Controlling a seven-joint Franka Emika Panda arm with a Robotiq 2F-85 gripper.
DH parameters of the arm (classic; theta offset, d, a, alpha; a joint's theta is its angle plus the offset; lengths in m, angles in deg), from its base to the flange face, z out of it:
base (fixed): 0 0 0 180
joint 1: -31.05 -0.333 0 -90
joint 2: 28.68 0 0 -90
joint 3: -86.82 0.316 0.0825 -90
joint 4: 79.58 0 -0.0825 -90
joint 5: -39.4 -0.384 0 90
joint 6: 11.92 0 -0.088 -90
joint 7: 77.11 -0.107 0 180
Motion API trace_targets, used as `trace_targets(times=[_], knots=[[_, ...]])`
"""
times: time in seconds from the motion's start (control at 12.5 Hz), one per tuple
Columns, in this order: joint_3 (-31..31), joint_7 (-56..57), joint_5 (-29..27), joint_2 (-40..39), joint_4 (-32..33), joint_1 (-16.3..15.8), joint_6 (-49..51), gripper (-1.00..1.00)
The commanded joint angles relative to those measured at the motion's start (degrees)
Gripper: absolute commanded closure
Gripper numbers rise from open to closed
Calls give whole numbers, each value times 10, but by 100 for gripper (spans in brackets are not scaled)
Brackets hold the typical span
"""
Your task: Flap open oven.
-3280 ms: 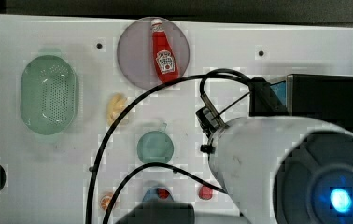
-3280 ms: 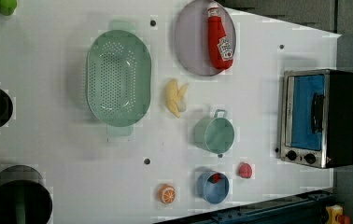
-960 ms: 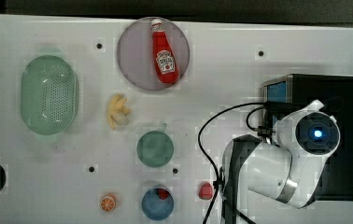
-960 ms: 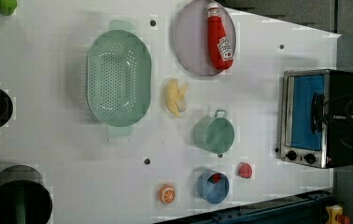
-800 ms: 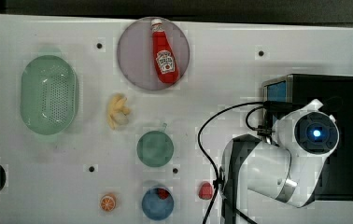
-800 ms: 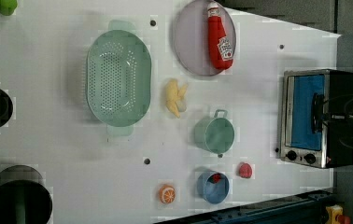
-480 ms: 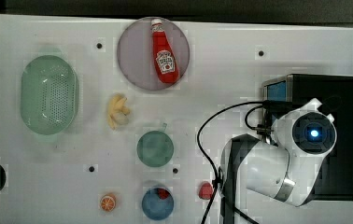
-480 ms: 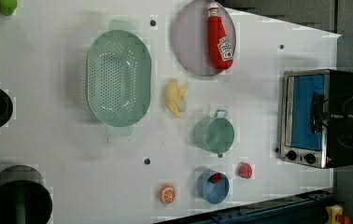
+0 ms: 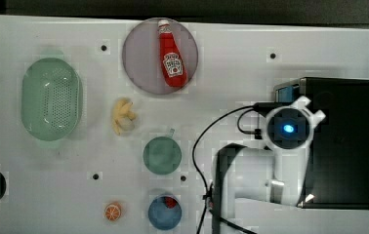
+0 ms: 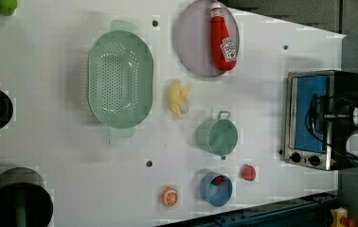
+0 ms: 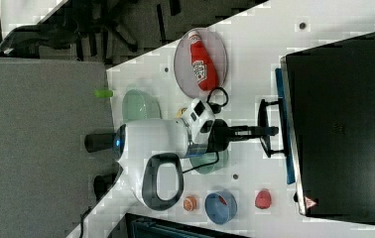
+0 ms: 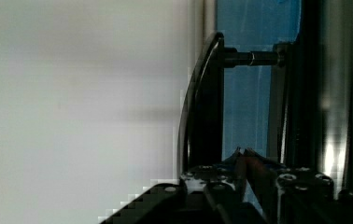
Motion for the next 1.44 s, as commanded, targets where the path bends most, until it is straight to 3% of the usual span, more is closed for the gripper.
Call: trace_targets(times=[0.08,0.8,1.2,1.44], knots=[[37,-137,48,-38,12,-42,0,65],[66,-441,233,-199,-35,-127,20,65],[62,-467,239,-248,-83,-165,58,65],[62,-467,176,-197,-88,-163,37,65]])
